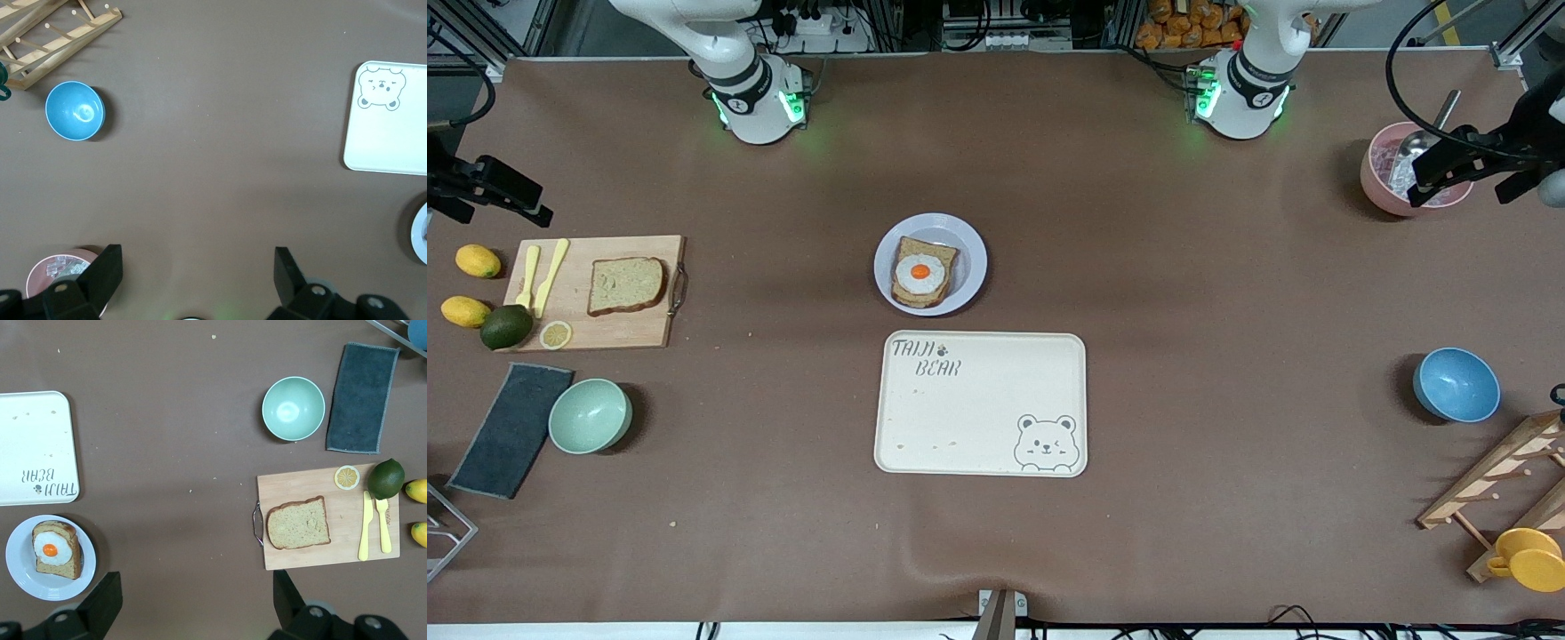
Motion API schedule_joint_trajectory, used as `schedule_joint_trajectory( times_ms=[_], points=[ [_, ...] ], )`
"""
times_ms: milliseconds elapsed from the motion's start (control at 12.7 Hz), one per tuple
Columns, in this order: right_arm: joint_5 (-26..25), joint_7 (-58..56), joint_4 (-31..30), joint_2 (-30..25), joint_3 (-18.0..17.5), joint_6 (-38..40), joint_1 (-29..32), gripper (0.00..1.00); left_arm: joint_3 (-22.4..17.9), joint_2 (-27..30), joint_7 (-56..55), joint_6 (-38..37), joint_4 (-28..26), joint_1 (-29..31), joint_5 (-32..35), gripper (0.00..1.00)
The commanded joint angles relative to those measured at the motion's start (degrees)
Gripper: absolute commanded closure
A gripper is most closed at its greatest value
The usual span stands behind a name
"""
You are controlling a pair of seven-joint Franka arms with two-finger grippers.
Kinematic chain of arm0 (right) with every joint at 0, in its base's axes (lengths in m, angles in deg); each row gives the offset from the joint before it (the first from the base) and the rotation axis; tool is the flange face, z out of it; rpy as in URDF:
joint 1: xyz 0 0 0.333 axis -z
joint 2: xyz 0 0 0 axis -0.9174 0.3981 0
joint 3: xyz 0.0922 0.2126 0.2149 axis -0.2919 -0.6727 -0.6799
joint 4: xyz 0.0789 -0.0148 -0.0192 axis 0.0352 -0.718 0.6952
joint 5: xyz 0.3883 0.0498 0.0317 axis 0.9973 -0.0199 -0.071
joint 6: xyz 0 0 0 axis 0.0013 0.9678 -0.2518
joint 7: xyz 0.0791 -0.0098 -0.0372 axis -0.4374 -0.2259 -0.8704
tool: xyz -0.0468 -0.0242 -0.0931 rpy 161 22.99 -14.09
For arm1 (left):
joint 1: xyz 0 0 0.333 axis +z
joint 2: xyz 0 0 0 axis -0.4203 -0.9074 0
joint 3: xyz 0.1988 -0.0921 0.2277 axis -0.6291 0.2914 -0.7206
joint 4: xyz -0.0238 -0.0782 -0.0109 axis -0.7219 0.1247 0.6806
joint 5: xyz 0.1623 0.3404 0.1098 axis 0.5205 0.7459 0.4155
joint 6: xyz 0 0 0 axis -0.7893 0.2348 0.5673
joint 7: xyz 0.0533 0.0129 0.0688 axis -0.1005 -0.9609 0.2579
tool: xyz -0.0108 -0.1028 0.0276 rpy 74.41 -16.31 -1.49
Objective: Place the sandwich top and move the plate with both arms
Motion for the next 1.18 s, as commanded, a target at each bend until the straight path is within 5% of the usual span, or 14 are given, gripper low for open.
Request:
schedule_joint_trajectory(
  times_ms=[0, 1101],
  points=[
    [-0.55, -0.51, -0.15, -0.55, -0.72, -0.03, 0.81, 0.0, 0.66, 0.42, -1.15, -0.38, 0.2, 0.52, -0.75, 0.0],
    [0.42, -5.79, -0.32, 4.72, -0.37, -0.47, 5.38, 0.0, 1.18, -0.9, -1.07, 0.68, -0.07, -0.1, -1.01, 0.0]
  ],
)
